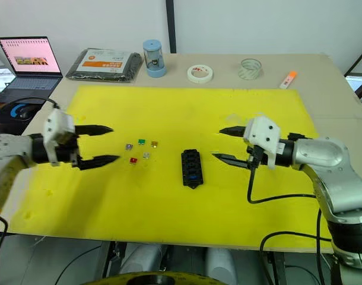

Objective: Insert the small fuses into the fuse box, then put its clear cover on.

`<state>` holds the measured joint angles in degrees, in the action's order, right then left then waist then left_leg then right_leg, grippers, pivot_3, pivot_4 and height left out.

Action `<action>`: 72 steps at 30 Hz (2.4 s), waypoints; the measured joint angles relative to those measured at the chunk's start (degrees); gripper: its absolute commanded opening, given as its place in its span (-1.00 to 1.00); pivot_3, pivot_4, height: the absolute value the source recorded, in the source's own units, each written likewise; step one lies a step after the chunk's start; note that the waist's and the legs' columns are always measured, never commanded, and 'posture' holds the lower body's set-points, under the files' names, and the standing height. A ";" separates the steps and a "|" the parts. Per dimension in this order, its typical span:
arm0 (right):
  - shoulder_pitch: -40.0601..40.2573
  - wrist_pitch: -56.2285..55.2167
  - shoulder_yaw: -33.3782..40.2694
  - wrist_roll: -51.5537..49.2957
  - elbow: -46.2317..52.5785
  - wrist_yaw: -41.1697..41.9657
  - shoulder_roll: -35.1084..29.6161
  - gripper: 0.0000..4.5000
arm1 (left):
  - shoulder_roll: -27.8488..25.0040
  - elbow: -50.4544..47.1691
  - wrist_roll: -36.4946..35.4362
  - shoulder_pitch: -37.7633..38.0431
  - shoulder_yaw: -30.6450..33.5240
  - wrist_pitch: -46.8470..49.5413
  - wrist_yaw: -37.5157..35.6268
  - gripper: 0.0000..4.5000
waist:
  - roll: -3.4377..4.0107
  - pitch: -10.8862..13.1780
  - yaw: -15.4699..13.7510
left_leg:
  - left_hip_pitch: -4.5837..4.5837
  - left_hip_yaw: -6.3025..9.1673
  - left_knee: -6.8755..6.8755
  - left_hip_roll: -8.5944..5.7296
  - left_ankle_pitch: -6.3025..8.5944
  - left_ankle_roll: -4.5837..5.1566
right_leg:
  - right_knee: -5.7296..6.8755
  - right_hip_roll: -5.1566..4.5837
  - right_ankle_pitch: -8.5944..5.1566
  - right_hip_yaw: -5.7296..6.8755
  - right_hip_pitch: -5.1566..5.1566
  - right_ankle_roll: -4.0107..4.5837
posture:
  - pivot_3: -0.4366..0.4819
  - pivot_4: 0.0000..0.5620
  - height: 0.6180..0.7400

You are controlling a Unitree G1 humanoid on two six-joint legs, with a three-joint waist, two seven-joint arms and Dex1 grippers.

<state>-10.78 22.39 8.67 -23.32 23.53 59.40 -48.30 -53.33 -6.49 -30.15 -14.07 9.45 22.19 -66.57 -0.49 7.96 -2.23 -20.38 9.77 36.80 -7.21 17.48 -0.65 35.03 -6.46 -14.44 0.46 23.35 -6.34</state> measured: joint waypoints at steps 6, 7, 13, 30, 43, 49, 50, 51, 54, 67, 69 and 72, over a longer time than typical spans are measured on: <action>4.02 -2.31 4.10 -0.07 -0.41 -1.26 0.05 0.99 | -2.98 13.12 4.84 0.67 2.56 -7.95 -2.50 1.00 | 0.04 0.07 0.09 | 0.03 -0.03 -0.02 0.10 -0.01 -0.03 | 0.04 0.03 0.01 -0.04 0.03 0.02 | -0.05 -0.47 1.00; 4.66 -2.80 4.64 -0.11 -0.55 -1.23 0.05 0.99 | -3.67 15.46 5.95 0.34 2.77 -9.80 -2.99 1.00 | 0.03 0.07 0.06 | 0.02 -0.03 -0.02 0.10 -0.01 -0.03 | 0.03 0.03 0.01 -0.04 0.04 0.02 | -0.05 -0.47 1.00; 5.55 -2.11 5.98 -2.23 -0.91 -1.48 0.10 0.99 | -3.31 23.54 8.46 -1.16 3.35 -18.59 -4.24 1.00 | 0.04 0.09 -0.02 | 0.00 -0.04 -0.03 0.05 0.00 -0.03 | -0.01 -0.04 0.01 -0.05 0.02 0.01 | -0.05 -0.47 1.00; -17.44 5.97 -22.87 -0.78 3.05 -6.95 14.02 0.99 | 0.30 34.20 -8.04 -25.88 -4.67 50.96 -3.07 1.00 | -0.24 0.06 1.90 | -0.02 0.10 0.07 0.09 -0.07 -0.15 | 0.25 0.43 0.01 -0.06 0.18 -0.01 | -0.05 -0.47 1.00; -17.46 6.36 -23.82 1.81 3.45 -9.12 15.39 0.99 | 8.90 51.73 -2.79 -33.10 -9.77 53.03 -2.11 1.00 | -0.31 0.02 2.94 | -0.01 0.10 0.09 0.13 -0.09 -0.32 | 0.42 0.52 0.04 -0.26 0.31 0.03 | -0.05 -0.47 1.00; -17.27 8.08 -23.20 1.68 4.47 -9.91 15.20 0.99 | 9.89 55.27 -1.26 -34.13 -9.73 51.22 -3.55 1.00 | -0.32 0.01 2.79 | 0.02 0.10 0.13 0.12 -0.09 -0.32 | 0.45 0.51 0.04 -0.27 0.28 0.03 | -0.05 -0.47 1.00; -17.23 8.34 -22.96 1.68 4.58 -9.93 15.08 0.99 | 10.23 56.04 -1.00 -34.48 -9.69 51.07 -3.68 1.00 | -0.32 0.00 2.76 | 0.02 0.10 0.13 0.11 -0.09 -0.32 | 0.45 0.51 0.04 -0.27 0.27 0.03 | -0.05 -0.47 1.00; -17.23 8.50 -22.81 1.69 4.58 -9.94 14.98 0.99 | 10.56 56.29 -0.71 -34.62 -9.70 50.90 -3.87 1.00 | -0.32 0.00 2.73 | 0.02 0.10 0.14 0.11 -0.09 -0.31 | 0.45 0.50 0.04 -0.27 0.27 0.03 | -0.05 -0.47 1.00; -17.23 8.87 -22.66 1.69 4.59 -9.97 14.91 0.99 | 11.25 56.34 0.11 -34.63 -9.81 50.15 -5.20 1.00 | -0.32 -0.01 2.62 | 0.02 0.10 0.15 0.10 -0.09 -0.31 | 0.45 0.49 0.04 -0.27 0.24 0.03 | -0.05 -0.47 1.00; -17.23 10.37 -21.72 1.57 5.37 -10.06 14.95 1.00 | 13.51 57.06 1.76 -34.79 -8.50 48.69 -6.60 0.74 | -0.33 -0.03 1.53 | 0.00 0.11 0.18 0.05 -0.08 -0.30 | 0.38 0.45 0.05 -0.27 0.21 0.00 | -0.05 -0.47 1.00; -17.23 10.48 -21.72 1.58 5.37 -10.09 14.98 1.00 | 13.71 57.26 2.19 -34.79 -8.51 48.59 -6.53 0.45 | -0.33 -0.03 1.58 | -0.01 0.11 0.18 0.05 -0.08 -0.30 | 0.38 0.45 0.05 -0.27 0.22 0.00 | -0.05 -0.47 1.00; -17.23 10.48 -21.72 1.61 5.37 -10.10 15.06 1.00 | 14.54 57.64 2.52 -34.77 -8.53 48.64 -6.52 -0.02 | -0.34 -0.03 1.60 | -0.03 0.11 0.18 0.05 -0.08 -0.30 | 0.37 0.45 0.06 -0.27 0.24 0.00 | -0.05 -0.47 1.00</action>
<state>-28.01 32.87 -13.05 -21.71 28.89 49.30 -33.24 -38.78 51.15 -27.63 -48.84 0.92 70.83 -73.09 -0.83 7.93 -0.63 -20.41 9.88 36.98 -7.16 17.41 -0.95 35.40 -6.01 -14.38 0.19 23.59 -6.35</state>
